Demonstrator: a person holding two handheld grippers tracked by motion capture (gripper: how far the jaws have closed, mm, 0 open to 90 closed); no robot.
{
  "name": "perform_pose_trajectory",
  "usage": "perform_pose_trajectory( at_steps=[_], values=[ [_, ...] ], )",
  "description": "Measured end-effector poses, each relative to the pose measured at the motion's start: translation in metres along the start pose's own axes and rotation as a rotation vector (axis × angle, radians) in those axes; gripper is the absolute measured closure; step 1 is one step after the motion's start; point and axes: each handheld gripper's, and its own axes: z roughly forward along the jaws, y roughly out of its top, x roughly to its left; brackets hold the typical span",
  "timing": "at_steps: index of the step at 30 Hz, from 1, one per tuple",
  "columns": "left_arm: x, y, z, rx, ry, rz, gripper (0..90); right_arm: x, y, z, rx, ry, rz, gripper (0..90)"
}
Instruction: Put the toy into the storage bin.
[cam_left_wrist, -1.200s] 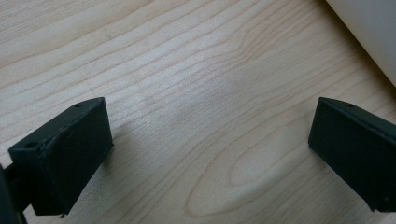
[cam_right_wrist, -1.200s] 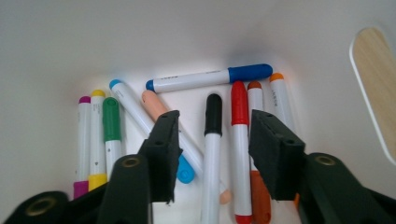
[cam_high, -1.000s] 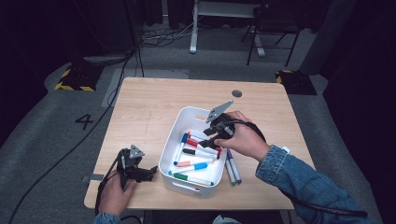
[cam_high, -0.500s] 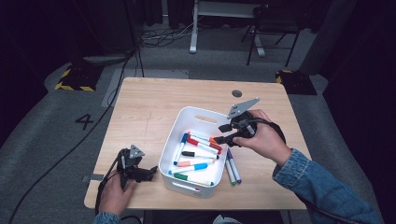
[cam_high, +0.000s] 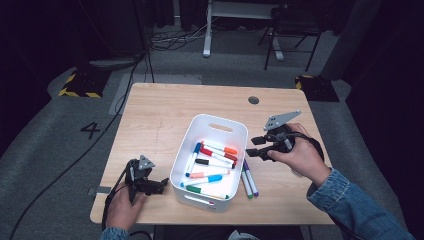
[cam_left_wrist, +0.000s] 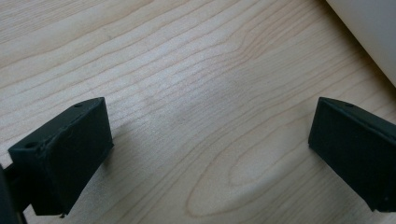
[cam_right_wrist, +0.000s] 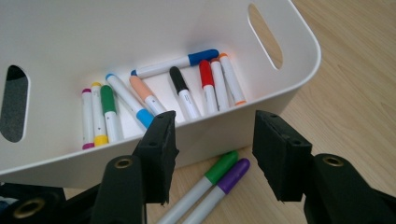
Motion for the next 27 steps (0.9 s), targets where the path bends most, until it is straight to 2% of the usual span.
perform_pose_trajectory(
  at_steps=[3,9,11,12,14,16,18,22,27],
  values=[
    [0.000,0.000,0.000,-0.001,0.002,-0.001,0.0,-0.001,-0.008,0.001,-0.003,-0.002,0.041,52.9],
    [0.000,0.000,0.000,0.000,0.001,0.000,0.0,-0.002,-0.023,0.015,0.029,0.010,0.078,54.5],
    [0.000,0.000,0.000,0.000,0.000,0.000,0.0,-0.003,-0.029,0.022,0.045,0.007,0.066,54.2],
    [0.000,0.000,0.000,-0.001,0.001,0.000,0.0,-0.003,-0.032,0.025,0.061,0.003,0.077,54.2],
    [0.000,0.000,0.000,0.000,0.000,0.000,0.0,-0.005,-0.038,0.033,0.071,-0.007,0.057,54.2],
    [0.000,0.000,0.000,0.000,0.000,0.000,0.0,-0.005,-0.044,0.039,0.099,-0.010,0.081,54.5],
    [0.000,0.000,0.000,0.000,0.001,0.000,0.0,-0.007,-0.052,0.048,0.114,-0.020,0.072,55.1],
    [0.000,0.000,0.000,0.000,0.000,0.000,0.0,-0.009,-0.063,0.061,0.144,-0.022,0.094,55.8],
    [0.000,0.000,0.000,-0.001,0.001,0.000,0.0,-0.009,-0.074,0.075,0.170,-0.018,0.095,56.1]
  ],
)
